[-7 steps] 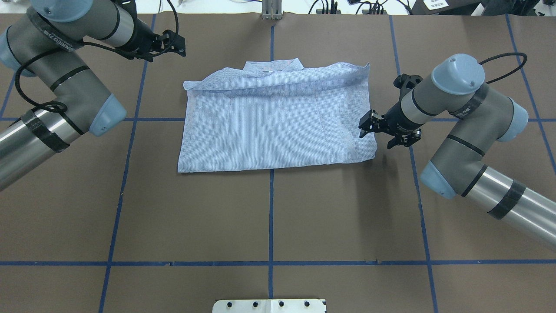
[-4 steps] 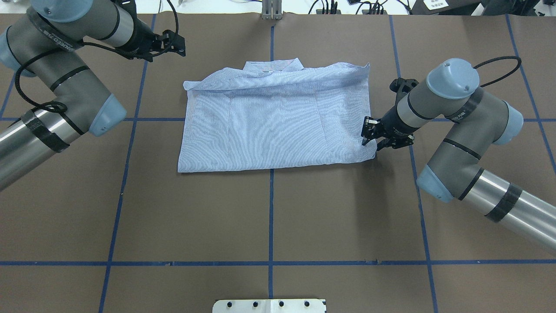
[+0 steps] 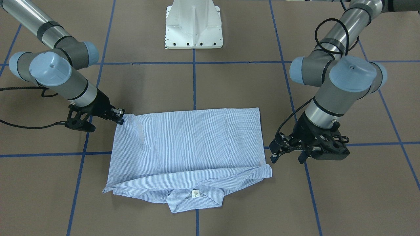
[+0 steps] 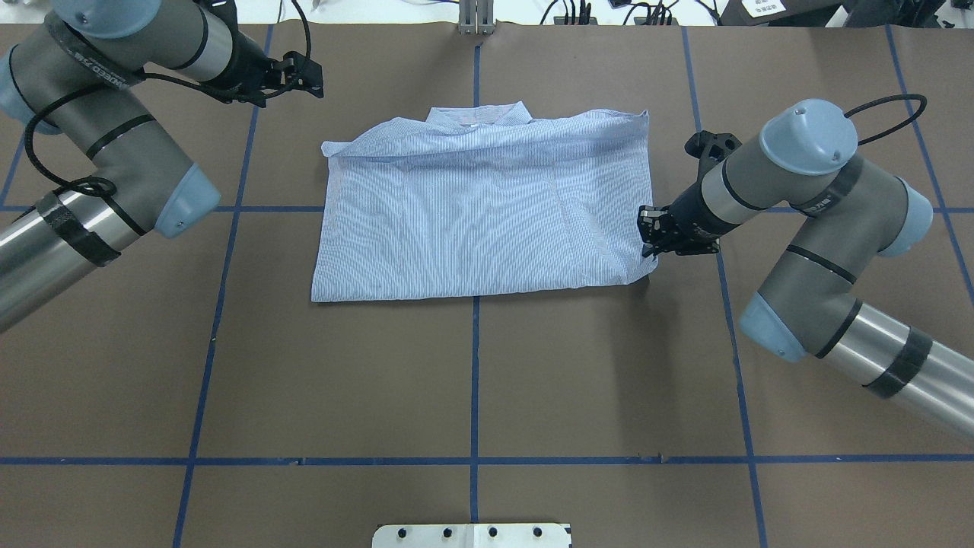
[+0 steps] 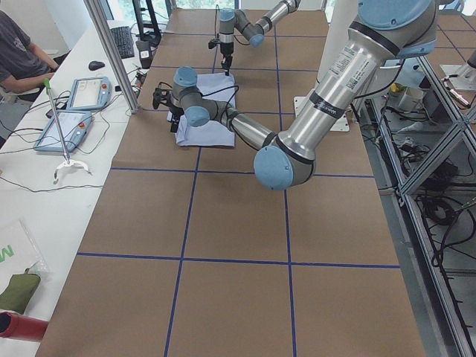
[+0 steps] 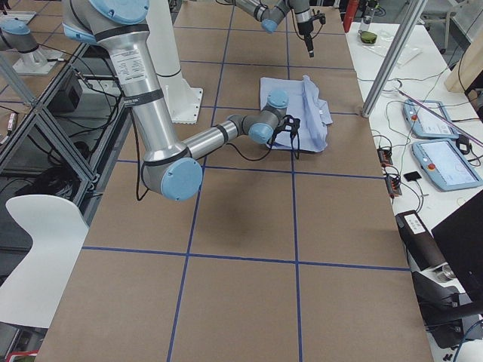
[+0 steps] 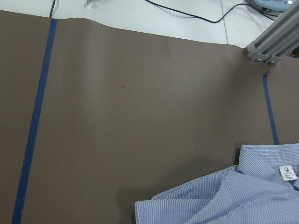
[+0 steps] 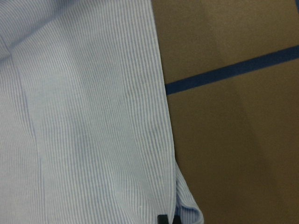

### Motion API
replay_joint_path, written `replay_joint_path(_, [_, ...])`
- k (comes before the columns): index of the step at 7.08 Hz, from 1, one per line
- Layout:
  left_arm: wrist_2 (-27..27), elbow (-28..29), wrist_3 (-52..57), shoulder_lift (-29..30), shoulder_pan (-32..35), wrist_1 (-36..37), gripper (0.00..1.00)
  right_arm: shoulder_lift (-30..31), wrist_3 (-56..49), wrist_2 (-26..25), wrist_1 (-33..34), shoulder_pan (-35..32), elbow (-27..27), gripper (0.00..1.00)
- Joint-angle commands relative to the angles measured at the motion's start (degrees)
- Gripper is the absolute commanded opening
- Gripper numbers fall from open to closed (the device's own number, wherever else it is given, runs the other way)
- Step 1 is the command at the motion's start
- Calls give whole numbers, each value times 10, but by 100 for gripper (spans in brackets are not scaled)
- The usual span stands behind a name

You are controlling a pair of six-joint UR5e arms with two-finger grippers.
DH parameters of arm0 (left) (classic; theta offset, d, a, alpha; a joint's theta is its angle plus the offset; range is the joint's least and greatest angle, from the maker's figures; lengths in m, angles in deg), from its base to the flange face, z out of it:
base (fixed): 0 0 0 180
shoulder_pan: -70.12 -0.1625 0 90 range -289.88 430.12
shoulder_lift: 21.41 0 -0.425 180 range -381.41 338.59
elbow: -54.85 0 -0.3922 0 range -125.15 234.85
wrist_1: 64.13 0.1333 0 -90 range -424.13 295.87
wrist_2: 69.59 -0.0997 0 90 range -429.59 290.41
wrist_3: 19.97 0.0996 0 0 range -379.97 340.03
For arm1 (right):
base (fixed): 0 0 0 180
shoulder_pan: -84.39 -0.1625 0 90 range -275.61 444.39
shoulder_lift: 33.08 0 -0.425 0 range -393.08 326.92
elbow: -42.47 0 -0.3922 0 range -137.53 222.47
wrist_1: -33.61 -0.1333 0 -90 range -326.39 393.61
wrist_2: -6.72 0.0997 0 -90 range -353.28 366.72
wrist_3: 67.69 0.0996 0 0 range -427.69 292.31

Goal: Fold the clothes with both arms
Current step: 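Drag the shirt corner with the right gripper toward the robot, rotating the shirt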

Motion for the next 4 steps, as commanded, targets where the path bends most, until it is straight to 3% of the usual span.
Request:
replay_joint_path(1, [0,-2,0,0,2,0,99,102,-1,45,-35,0,-126,0])
replay_joint_path(4, [-1,-5,-2,-1,2,0,99,208,1,69,-37,59,-230,0])
